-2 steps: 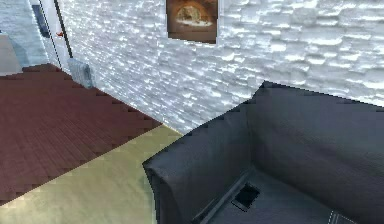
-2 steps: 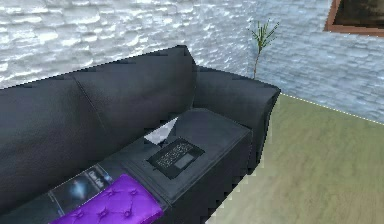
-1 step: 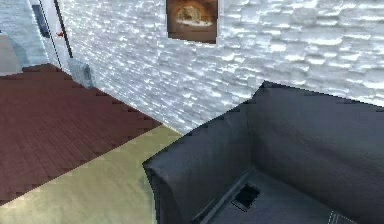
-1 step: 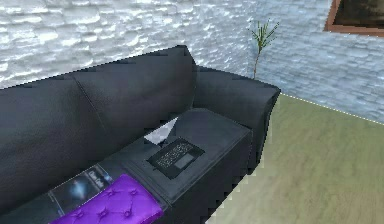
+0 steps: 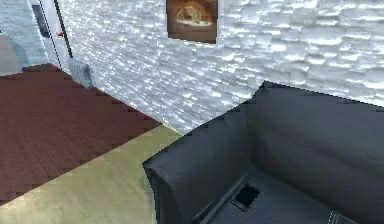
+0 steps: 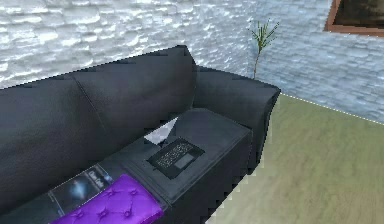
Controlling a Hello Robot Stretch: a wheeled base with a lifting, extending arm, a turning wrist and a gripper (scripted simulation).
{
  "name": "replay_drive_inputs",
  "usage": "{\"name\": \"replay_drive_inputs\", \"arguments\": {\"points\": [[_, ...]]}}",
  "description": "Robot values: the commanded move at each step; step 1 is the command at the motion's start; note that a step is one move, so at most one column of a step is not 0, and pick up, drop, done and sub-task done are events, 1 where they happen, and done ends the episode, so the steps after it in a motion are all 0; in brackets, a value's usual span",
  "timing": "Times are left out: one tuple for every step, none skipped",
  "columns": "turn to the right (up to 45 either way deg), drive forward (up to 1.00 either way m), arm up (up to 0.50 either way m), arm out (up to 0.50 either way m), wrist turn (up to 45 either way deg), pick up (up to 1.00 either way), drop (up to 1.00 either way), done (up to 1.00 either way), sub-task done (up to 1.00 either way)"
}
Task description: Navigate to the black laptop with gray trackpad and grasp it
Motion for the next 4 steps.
{"name": "replay_drive_inputs", "arguments": {"points": [[0.0, 0.0, 0.0, 0.48, 0.0, 0.0, 0.0, 0.0, 0.0], [0.0, 0.0, 0.0, 0.0, 45.0, 0.0, 0.0, 0.0, 0.0], [0.0, 0.0, 0.0, 0.0, 45.0, 0.0, 0.0, 0.0, 0.0], [0.0, 0.0, 0.0, 0.0, 45.0, 0.0, 0.0, 0.0, 0.0]]}}
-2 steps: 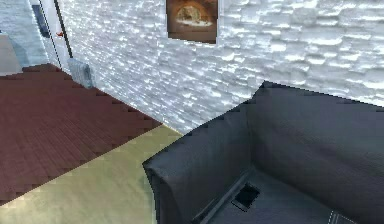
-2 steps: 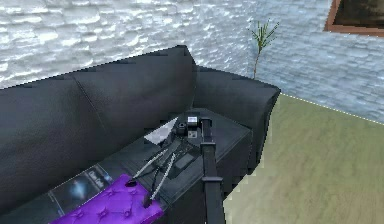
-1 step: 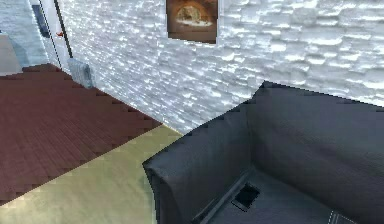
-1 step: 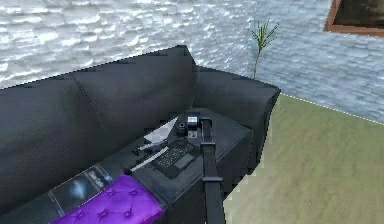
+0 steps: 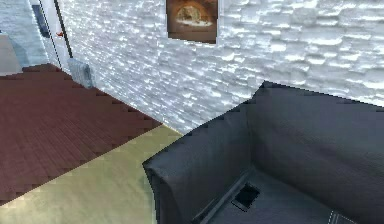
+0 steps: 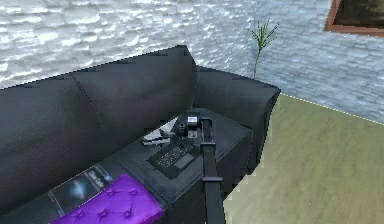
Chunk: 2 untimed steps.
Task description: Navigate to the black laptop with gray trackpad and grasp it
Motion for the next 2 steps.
{"name": "replay_drive_inputs", "arguments": {"points": [[0.0, 0.0, 0.0, 0.0, 21.0, 0.0, 0.0, 0.0, 0.0], [0.0, 0.0, -0.3, 0.0, 0.0, 0.0, 0.0, 0.0, 0.0]]}}
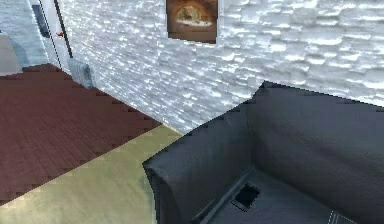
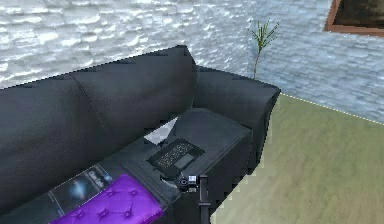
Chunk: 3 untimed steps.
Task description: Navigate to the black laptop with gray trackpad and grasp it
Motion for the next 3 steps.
{"name": "replay_drive_inputs", "arguments": {"points": [[0.0, 0.0, 0.0, 0.0, 0.0, 1.0, 0.0, 0.0, 0.0], [0.0, 0.0, 0.1, 0.0, 0.0, 0.0, 0.0, 0.0, 0.0], [0.0, 0.0, 0.0, 0.0, 0.0, 0.0, 0.0, 1.0, 0.0]]}}
